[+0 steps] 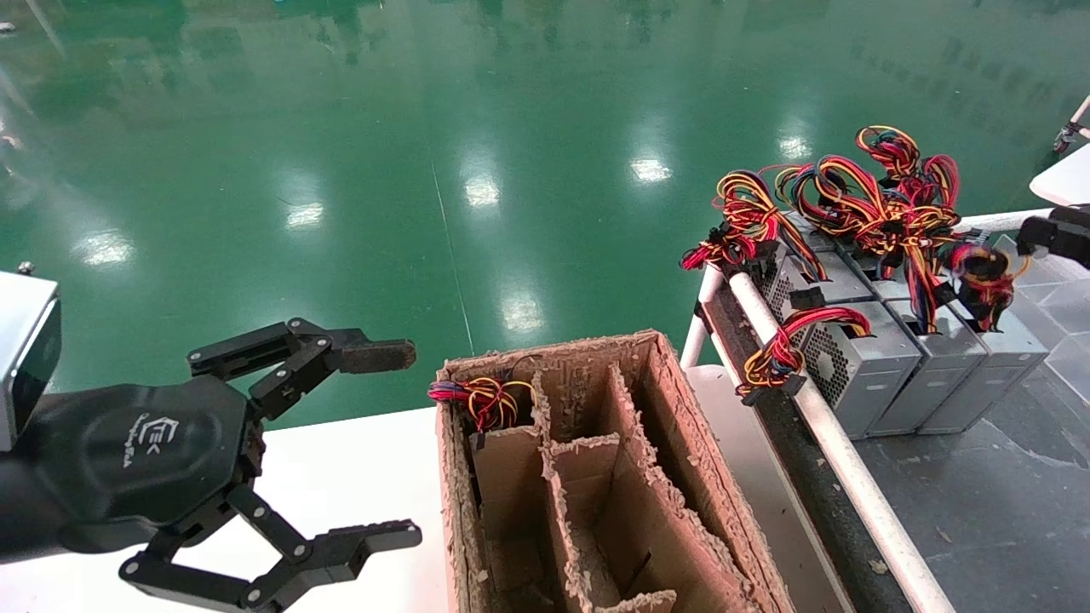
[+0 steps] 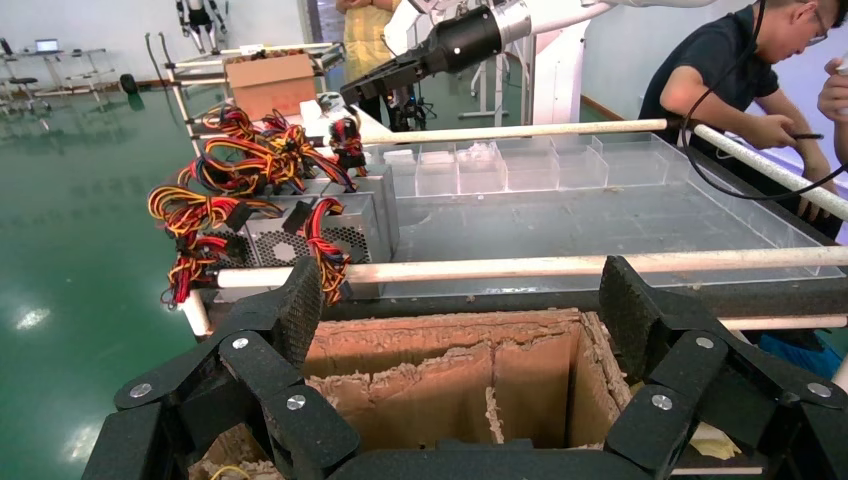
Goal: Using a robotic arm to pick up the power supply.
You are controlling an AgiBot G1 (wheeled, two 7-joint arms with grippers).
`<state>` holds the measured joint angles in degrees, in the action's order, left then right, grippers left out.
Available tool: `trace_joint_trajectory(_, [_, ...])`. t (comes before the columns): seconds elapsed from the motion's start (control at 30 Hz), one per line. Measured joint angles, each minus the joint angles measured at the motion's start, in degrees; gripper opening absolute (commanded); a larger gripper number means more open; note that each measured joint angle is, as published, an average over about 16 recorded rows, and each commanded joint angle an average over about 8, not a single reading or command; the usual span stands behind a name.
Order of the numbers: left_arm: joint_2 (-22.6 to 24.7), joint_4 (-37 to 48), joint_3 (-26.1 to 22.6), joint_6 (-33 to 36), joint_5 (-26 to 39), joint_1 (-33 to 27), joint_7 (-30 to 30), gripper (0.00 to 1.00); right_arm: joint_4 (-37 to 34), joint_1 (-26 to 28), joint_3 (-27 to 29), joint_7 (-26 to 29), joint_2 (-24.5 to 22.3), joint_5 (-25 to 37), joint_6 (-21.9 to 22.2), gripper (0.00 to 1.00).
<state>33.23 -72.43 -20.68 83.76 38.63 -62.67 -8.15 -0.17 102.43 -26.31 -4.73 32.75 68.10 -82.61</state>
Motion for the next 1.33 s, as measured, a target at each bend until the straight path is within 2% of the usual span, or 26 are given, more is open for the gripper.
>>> trace_joint_trajectory(0.4, [0.0, 0.0, 0.0, 0.0, 0.0, 0.0, 0.0, 1.00, 4.9, -2.5, 2.0, 0.1, 0.3, -3.5, -0.8, 1.00])
trace_joint_trajectory(1.1, [0.0, 0.0, 0.0, 0.0, 0.0, 0.0, 0.0, 1.00, 29.8, -16.4, 5.2, 5.5, 1.1, -11.8, -1.7, 1.00])
trace_joint_trajectory(1.33, [0.0, 0.0, 0.0, 0.0, 0.0, 0.0, 0.0, 1.00, 34.1, -18.8, 5.7, 6.5, 1.2, -13.3, -1.8, 1.00])
